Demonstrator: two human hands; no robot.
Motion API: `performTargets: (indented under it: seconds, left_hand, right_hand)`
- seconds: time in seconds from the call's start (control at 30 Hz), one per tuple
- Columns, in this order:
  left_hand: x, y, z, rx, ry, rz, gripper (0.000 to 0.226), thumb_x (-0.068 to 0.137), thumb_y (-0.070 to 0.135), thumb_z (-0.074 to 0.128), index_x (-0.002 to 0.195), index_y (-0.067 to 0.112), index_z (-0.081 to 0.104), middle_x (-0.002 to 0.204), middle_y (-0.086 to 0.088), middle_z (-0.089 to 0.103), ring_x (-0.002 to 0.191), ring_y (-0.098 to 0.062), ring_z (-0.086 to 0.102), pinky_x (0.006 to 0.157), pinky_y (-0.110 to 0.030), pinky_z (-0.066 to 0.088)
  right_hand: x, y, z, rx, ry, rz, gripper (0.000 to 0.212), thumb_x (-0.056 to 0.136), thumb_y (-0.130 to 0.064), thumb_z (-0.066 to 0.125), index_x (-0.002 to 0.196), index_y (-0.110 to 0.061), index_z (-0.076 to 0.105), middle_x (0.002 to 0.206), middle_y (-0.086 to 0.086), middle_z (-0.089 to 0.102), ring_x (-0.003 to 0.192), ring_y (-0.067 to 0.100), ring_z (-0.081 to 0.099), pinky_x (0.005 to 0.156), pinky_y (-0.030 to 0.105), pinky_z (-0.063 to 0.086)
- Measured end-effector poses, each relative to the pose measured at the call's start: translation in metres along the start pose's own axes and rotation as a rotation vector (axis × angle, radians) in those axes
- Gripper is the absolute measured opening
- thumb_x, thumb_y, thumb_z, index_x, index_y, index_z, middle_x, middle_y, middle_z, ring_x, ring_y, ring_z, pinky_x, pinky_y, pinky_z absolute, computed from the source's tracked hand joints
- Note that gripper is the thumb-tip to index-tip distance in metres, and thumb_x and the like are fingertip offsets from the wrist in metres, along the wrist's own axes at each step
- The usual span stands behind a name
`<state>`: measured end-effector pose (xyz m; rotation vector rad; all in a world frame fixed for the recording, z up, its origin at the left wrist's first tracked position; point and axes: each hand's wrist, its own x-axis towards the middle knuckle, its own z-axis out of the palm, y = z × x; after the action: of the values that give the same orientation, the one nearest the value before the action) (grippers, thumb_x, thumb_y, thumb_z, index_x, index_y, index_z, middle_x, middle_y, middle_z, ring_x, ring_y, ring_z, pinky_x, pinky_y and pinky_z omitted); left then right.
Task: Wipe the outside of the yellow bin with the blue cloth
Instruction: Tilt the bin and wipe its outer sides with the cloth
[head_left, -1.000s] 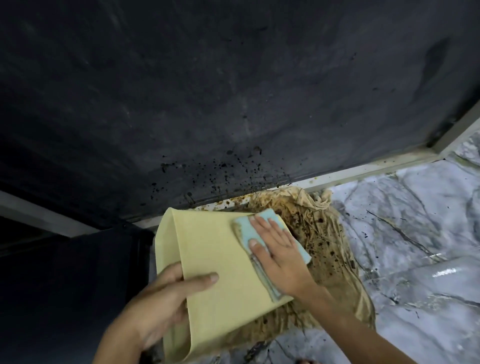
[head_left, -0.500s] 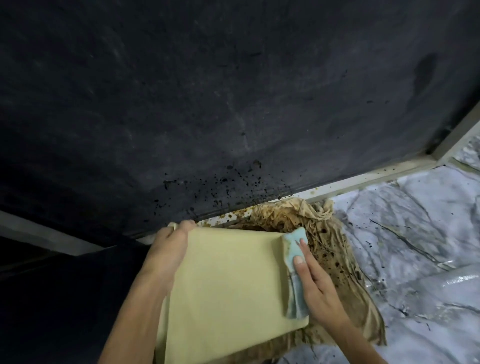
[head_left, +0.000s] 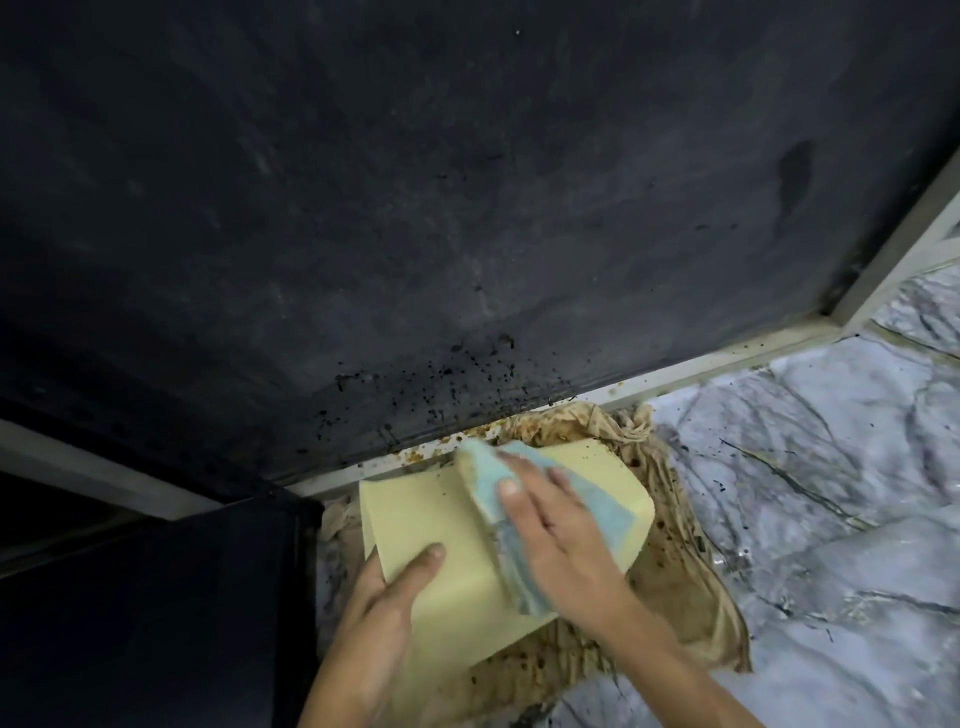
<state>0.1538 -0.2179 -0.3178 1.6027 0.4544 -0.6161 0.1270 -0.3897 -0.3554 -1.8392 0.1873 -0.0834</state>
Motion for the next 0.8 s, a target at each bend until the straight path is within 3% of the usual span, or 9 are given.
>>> performTargets:
  seconds: [0.07, 0.17, 0.33, 0.43, 0.57, 0.7, 0.8]
  left_hand:
    - [0.003, -0.002, 0.001, 0.007, -0.071, 0.032, 0.051, 0.076, 0.022, 0.084, 0.126, 0.02, 0.073, 0.118, -0.014, 0.081, 0.114, -0.037, 0.074, 0.109, -0.06, 0.05]
    - [0.009, -0.006, -0.002, 0.024, -0.089, 0.051, 0.054, 0.075, 0.028, 0.084, 0.127, 0.023, 0.072, 0.121, -0.009, 0.081, 0.118, -0.032, 0.073, 0.111, -0.057, 0.049]
    - [0.012, -0.011, -0.005, 0.02, -0.076, 0.103, 0.053, 0.072, 0.034, 0.075, 0.123, 0.022, 0.072, 0.116, 0.002, 0.083, 0.116, -0.023, 0.074, 0.109, -0.047, 0.05]
    - [0.015, -0.012, -0.01, -0.012, -0.081, 0.116, 0.052, 0.077, 0.027, 0.083, 0.128, 0.023, 0.072, 0.12, -0.001, 0.082, 0.117, -0.023, 0.074, 0.109, -0.05, 0.05]
    - [0.02, -0.014, -0.013, -0.031, -0.1, 0.126, 0.048, 0.083, 0.019, 0.077, 0.131, 0.022, 0.071, 0.126, -0.011, 0.078, 0.125, -0.034, 0.069, 0.113, -0.059, 0.045]
    - [0.02, -0.016, -0.016, -0.087, -0.036, 0.103, 0.047, 0.072, 0.018, 0.072, 0.119, 0.015, 0.074, 0.116, -0.014, 0.082, 0.113, -0.036, 0.073, 0.106, -0.051, 0.051]
    - [0.022, -0.017, -0.018, -0.071, -0.047, 0.107, 0.047, 0.074, 0.019, 0.073, 0.121, 0.017, 0.072, 0.119, -0.006, 0.082, 0.118, -0.03, 0.071, 0.112, -0.052, 0.047]
  right_hand:
    - [0.013, -0.007, 0.013, -0.268, -0.101, -0.11, 0.044, 0.107, -0.047, 0.021, 0.148, -0.045, 0.037, 0.153, -0.029, 0.039, 0.147, 0.001, 0.027, 0.125, 0.044, 0.011]
    - [0.029, 0.012, 0.001, -0.57, -0.157, -0.049, 0.052, 0.104, -0.055, 0.014, 0.154, -0.047, 0.02, 0.165, -0.021, 0.017, 0.153, 0.005, 0.002, 0.124, 0.035, -0.007]
    - [0.045, 0.04, -0.033, -0.656, -0.077, 0.286, 0.055, 0.101, -0.061, 0.012, 0.154, -0.048, 0.015, 0.167, -0.017, 0.014, 0.155, 0.015, 0.0, 0.123, 0.044, -0.009]
    - [0.04, 0.006, 0.01, -0.659, -0.158, 0.157, 0.055, 0.104, -0.052, 0.007, 0.158, -0.04, 0.007, 0.168, -0.015, 0.008, 0.154, 0.016, -0.009, 0.123, 0.047, -0.012]
    - [0.043, -0.022, 0.047, -0.59, -0.235, -0.073, 0.051, 0.107, -0.047, 0.016, 0.157, -0.039, 0.019, 0.166, -0.016, 0.02, 0.154, 0.012, 0.003, 0.124, 0.042, -0.007]
    - [0.033, 0.028, 0.004, -0.653, -0.115, 0.063, 0.055, 0.102, -0.058, 0.011, 0.155, -0.045, 0.017, 0.165, -0.019, 0.018, 0.154, 0.008, 0.003, 0.124, 0.038, -0.005]
    - [0.027, 0.061, -0.036, -0.662, 0.019, 0.241, 0.069, 0.094, -0.064, 0.0, 0.156, -0.041, 0.02, 0.166, -0.015, 0.022, 0.154, 0.009, 0.005, 0.124, 0.039, -0.004]
